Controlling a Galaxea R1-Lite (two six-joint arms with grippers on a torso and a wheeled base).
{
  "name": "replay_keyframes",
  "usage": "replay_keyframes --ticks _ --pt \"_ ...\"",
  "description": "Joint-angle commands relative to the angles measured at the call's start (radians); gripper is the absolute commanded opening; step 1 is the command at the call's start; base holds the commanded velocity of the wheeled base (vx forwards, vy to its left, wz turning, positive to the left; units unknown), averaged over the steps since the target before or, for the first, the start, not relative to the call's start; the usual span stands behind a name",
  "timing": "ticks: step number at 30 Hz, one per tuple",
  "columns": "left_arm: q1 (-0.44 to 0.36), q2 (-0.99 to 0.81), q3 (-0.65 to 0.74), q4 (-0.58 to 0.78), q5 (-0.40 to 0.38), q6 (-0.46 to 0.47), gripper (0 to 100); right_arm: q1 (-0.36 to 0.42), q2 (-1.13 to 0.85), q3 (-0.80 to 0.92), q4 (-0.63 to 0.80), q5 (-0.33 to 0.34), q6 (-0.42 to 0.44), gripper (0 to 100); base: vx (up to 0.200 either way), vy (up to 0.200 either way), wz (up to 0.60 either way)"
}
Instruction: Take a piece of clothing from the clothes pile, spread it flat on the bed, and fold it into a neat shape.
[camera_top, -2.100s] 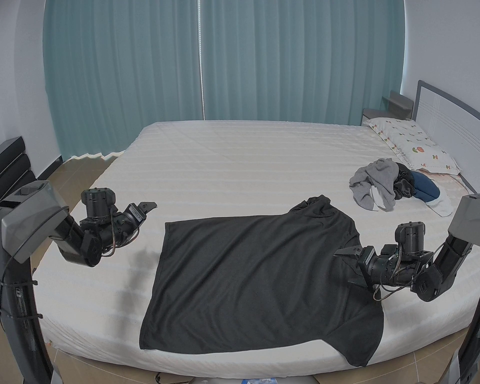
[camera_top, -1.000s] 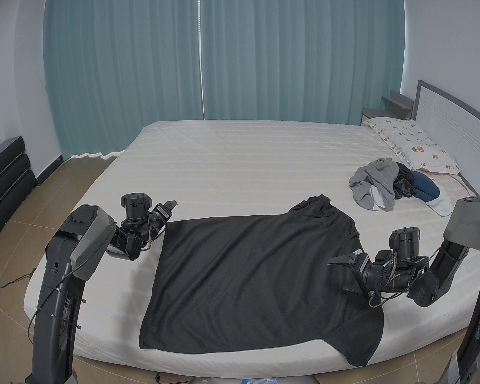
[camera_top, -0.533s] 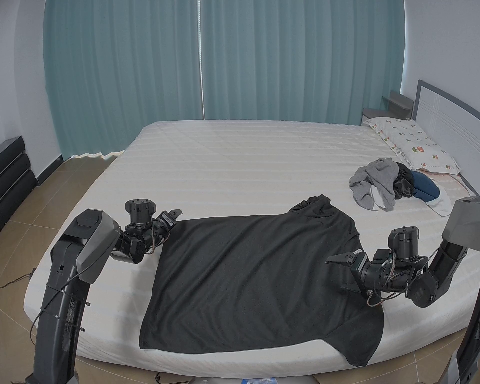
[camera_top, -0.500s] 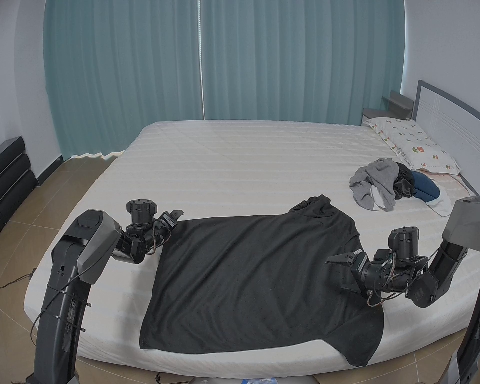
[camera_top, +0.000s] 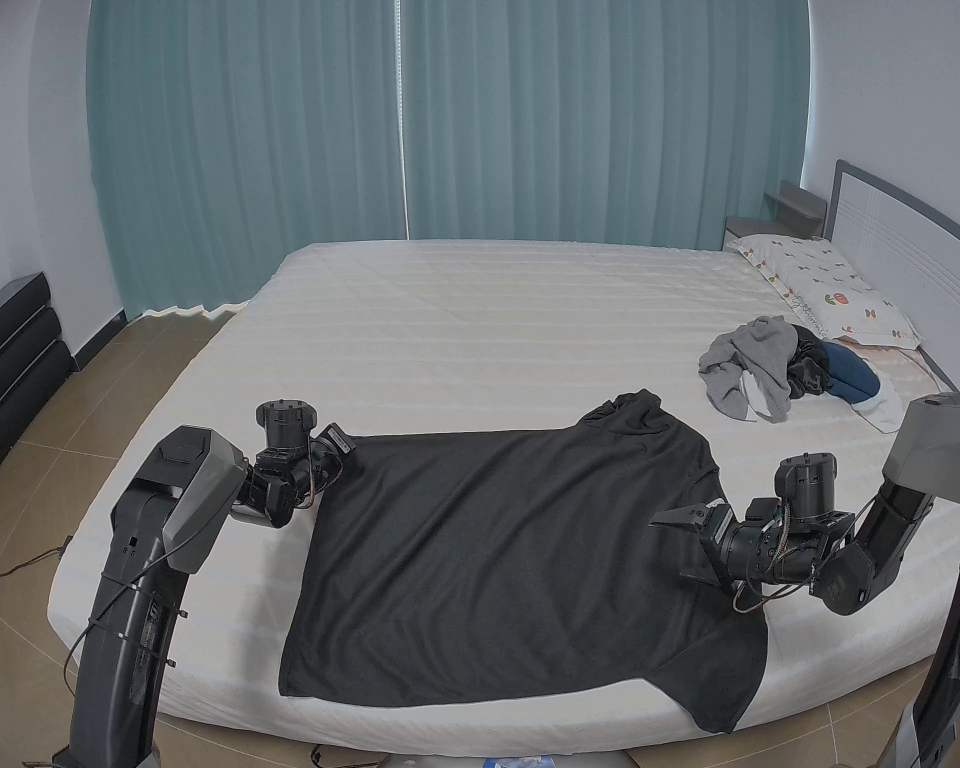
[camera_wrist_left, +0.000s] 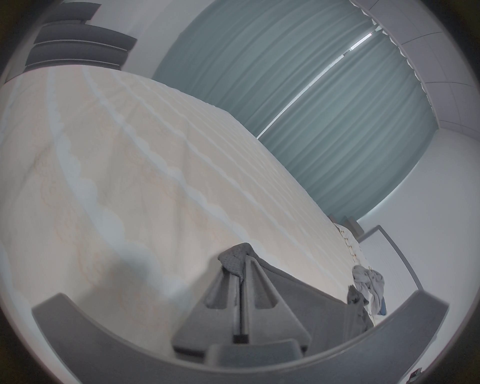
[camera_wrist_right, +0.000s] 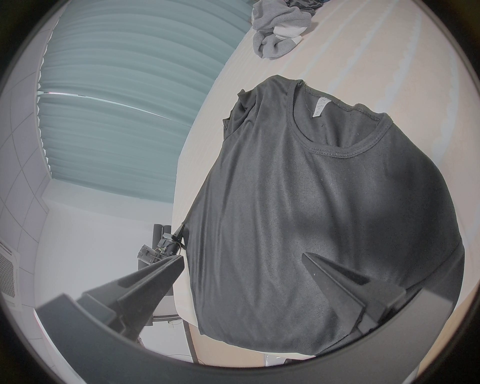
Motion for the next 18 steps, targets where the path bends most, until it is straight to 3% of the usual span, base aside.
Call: replay_keyframes --ticks 1,9,13,18 --pt "0.007 0.028 -0.049 -0.006 0.042 -0.001 0 -0.001 0.006 -0.001 -0.002 -0.004 -0.003 100 0.0 0.0 0.0" --pt "0.018 0.065 -0.143 -0.002 0.121 -0.001 0 -0.013 0.018 0.011 -0.079 -0.019 -0.008 100 0.0 0.0 0.0" --pt "0.029 0.07 -0.161 -0.007 0.13 -0.001 0 -0.076 0.006 0.016 -0.123 -0.088 -0.029 100 0.0 0.0 0.0" --pt "0.049 0.07 -0.162 -0.01 0.13 -0.001 0 -0.19 0.013 0.024 -0.125 -0.095 -0.149 100 0.0 0.0 0.0"
